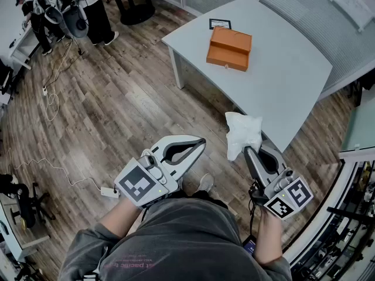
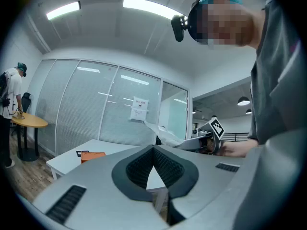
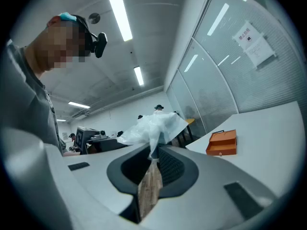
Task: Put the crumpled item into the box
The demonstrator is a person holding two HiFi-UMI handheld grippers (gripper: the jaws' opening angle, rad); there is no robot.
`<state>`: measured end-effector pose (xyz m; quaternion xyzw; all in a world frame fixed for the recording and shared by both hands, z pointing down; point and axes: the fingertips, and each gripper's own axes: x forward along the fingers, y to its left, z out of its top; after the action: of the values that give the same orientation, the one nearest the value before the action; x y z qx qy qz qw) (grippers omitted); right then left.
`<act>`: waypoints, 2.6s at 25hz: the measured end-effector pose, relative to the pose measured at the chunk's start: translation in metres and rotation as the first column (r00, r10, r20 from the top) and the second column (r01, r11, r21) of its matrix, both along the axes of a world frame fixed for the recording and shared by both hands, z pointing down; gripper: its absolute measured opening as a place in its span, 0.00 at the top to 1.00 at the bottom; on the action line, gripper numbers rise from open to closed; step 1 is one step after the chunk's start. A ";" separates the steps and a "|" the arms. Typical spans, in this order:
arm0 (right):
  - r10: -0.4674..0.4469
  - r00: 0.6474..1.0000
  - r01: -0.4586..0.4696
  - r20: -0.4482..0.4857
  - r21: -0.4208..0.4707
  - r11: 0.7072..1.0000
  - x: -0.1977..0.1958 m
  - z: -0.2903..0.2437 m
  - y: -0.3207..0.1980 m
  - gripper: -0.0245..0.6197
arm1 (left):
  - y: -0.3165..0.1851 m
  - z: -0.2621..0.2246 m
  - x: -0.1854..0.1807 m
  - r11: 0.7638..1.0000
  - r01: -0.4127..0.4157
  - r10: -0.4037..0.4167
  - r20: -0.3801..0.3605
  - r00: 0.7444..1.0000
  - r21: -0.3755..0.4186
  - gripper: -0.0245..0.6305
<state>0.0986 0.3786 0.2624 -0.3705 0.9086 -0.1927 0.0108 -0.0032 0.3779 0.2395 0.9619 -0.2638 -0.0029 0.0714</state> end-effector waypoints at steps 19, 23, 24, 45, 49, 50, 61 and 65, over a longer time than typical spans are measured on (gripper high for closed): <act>-0.047 0.999 0.047 0.021 -0.018 0.999 0.049 0.008 -0.004 0.90 | 0.001 0.003 0.047 0.998 0.063 -0.062 0.030 0.998 -0.004 0.94; -0.061 0.998 0.061 0.023 -0.023 0.998 0.063 0.014 -0.002 0.90 | 0.004 0.006 0.058 0.997 0.082 -0.082 0.036 0.996 0.000 0.94; -0.063 0.998 0.064 0.022 -0.026 0.998 0.065 0.016 -0.001 0.90 | 0.005 0.007 0.059 0.996 0.086 -0.086 0.037 0.996 0.001 0.94; -0.089 0.996 0.090 0.020 -0.055 0.994 0.087 0.034 -0.028 0.90 | -0.015 0.020 0.075 0.993 0.116 -0.115 0.060 0.992 -0.010 0.94; -0.081 0.997 0.081 0.007 -0.060 0.995 0.082 0.035 -0.040 0.90 | -0.028 0.021 0.069 0.994 0.109 -0.108 0.048 0.993 -0.014 0.94; -0.078 0.997 0.078 0.005 -0.062 0.995 0.081 0.035 -0.045 0.90 | -0.032 0.022 0.067 0.994 0.107 -0.106 0.045 0.993 -0.015 0.94; -0.054 0.998 0.053 -0.011 -0.089 0.995 0.047 0.044 -0.101 0.90 | -0.094 0.031 0.035 0.996 0.081 -0.080 0.024 0.997 -0.039 0.94; -0.046 0.999 0.045 -0.014 -0.098 0.994 0.029 0.048 -0.125 0.90 | -0.120 0.035 0.019 0.996 0.071 -0.070 0.021 0.997 -0.045 0.94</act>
<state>0.1279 0.2540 0.3103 -0.3514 0.9063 -0.2339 -0.0193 0.0160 0.2579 0.2746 0.9501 -0.2983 0.0100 0.0908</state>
